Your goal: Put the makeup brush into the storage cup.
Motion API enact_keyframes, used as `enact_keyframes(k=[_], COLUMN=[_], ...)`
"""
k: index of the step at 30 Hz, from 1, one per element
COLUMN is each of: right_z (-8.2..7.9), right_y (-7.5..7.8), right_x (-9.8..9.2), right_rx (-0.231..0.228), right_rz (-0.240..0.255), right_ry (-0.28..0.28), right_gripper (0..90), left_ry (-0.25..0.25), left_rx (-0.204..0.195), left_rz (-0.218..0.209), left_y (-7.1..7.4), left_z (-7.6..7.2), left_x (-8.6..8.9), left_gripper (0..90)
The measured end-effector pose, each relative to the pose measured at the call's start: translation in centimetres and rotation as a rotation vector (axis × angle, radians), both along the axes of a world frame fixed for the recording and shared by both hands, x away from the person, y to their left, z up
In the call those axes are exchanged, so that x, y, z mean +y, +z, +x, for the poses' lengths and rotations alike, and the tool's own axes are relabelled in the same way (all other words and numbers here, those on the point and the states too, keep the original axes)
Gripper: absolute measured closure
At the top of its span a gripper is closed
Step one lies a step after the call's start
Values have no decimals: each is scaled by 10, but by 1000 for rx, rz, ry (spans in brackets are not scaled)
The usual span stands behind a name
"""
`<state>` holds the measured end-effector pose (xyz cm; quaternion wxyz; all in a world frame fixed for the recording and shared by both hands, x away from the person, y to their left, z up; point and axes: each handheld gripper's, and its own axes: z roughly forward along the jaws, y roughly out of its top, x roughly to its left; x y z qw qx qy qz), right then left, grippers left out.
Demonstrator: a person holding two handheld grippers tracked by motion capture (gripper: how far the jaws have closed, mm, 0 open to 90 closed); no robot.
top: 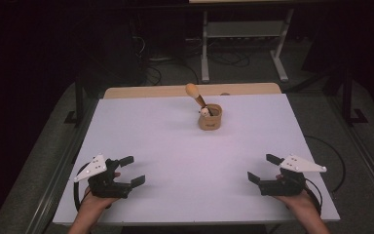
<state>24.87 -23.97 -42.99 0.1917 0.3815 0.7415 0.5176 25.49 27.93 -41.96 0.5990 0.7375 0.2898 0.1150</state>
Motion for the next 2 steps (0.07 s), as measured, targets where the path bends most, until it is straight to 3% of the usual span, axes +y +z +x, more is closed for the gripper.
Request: enact_keyframes(k=[2], right_z=[1], right_y=[0], right_x=[0], right_rx=[0], right_rz=[0], right_ry=[1], right_gripper=[45], left_ry=[1], left_rx=[0], left_rz=[5], left_y=[0], left_z=[0], left_x=[1], left_gripper=[128])
